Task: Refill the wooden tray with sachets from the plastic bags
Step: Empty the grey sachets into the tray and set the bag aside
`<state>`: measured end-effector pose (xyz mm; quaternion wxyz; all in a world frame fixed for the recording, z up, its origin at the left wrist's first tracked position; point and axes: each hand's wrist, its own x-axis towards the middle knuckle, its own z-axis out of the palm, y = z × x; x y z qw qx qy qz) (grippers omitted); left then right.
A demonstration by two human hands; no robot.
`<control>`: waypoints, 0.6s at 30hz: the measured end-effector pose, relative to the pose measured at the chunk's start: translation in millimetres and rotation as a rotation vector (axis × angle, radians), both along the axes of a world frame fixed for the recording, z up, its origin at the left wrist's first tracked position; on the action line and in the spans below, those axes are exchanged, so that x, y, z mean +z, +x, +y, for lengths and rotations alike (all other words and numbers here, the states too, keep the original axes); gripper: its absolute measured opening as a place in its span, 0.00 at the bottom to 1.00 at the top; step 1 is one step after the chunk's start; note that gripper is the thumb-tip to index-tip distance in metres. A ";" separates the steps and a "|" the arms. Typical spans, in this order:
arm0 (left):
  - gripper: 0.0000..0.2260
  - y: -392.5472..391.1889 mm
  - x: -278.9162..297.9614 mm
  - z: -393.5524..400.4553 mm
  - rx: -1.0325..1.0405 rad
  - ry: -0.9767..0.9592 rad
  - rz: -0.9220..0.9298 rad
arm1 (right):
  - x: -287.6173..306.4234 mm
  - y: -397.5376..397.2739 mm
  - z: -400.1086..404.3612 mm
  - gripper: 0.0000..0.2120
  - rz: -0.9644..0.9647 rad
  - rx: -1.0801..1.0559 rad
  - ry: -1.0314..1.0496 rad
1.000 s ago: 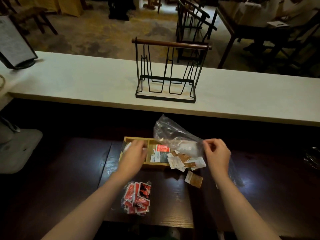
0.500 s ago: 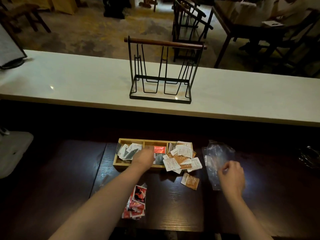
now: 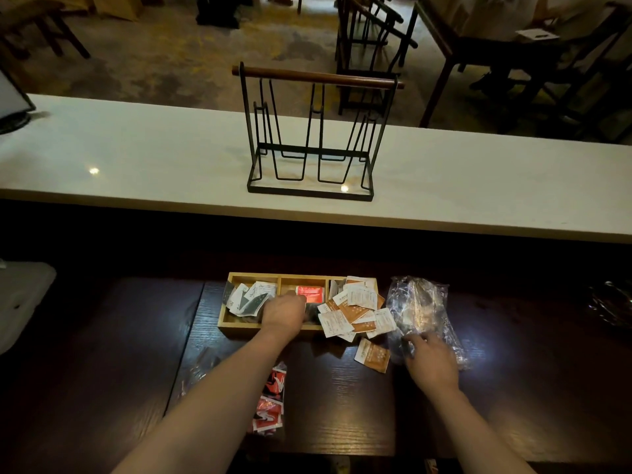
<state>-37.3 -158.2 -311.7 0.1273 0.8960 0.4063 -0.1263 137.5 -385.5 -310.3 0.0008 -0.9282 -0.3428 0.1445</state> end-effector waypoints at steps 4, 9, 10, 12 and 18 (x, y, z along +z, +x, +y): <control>0.10 -9.4 13.9 8.7 0.177 -0.121 -0.231 | 12.6 -2.3 7.8 0.14 -0.109 -0.045 0.168; 0.06 -43.4 35.1 40.9 0.406 -0.140 -0.429 | 32.9 -11.4 18.6 0.12 -0.155 -0.011 0.350; 0.07 -53.2 34.3 46.3 0.417 -0.111 -0.426 | 35.7 -16.4 21.1 0.12 -0.149 -0.001 0.364; 0.13 -71.1 29.3 50.5 0.437 -0.098 -0.433 | 39.4 -30.5 26.5 0.12 -0.116 0.039 0.378; 0.18 -91.2 13.5 45.4 0.520 -0.139 -0.461 | 36.1 -74.2 42.1 0.12 -0.036 0.195 0.416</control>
